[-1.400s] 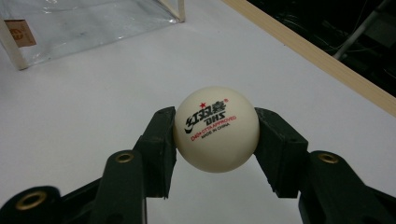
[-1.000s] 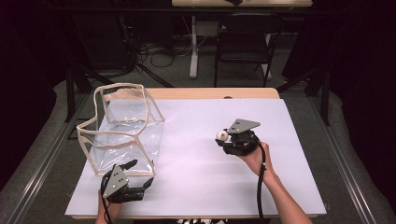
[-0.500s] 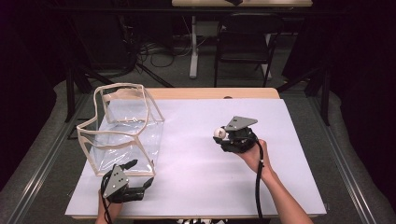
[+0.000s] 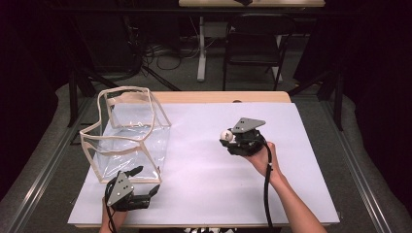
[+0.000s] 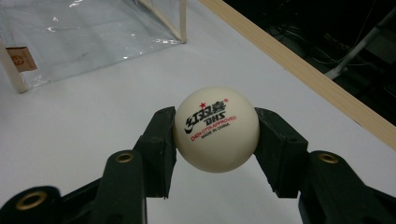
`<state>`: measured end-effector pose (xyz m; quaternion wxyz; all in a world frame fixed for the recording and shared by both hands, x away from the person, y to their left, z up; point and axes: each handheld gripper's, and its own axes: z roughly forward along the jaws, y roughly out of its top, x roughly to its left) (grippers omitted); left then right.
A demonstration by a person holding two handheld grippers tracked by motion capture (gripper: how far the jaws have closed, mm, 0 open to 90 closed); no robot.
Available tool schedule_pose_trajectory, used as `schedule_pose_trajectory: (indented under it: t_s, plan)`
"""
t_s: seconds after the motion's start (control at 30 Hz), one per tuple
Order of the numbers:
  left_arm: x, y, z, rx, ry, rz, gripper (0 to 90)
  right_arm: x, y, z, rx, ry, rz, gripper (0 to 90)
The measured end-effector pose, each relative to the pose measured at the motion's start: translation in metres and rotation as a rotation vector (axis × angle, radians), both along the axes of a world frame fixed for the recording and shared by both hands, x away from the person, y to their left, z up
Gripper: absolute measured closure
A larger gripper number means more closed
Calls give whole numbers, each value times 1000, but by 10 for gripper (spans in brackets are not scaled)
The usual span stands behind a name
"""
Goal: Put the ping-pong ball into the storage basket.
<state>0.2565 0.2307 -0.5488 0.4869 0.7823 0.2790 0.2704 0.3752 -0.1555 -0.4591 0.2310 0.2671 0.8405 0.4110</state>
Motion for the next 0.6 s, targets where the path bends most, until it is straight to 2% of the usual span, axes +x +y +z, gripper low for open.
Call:
schedule_pose_trajectory:
  t_s: [0.6]
  plan:
    - [0, 0, 0, 0, -1, 0, 161, 10, 8, 6, 2, -7, 4, 509]
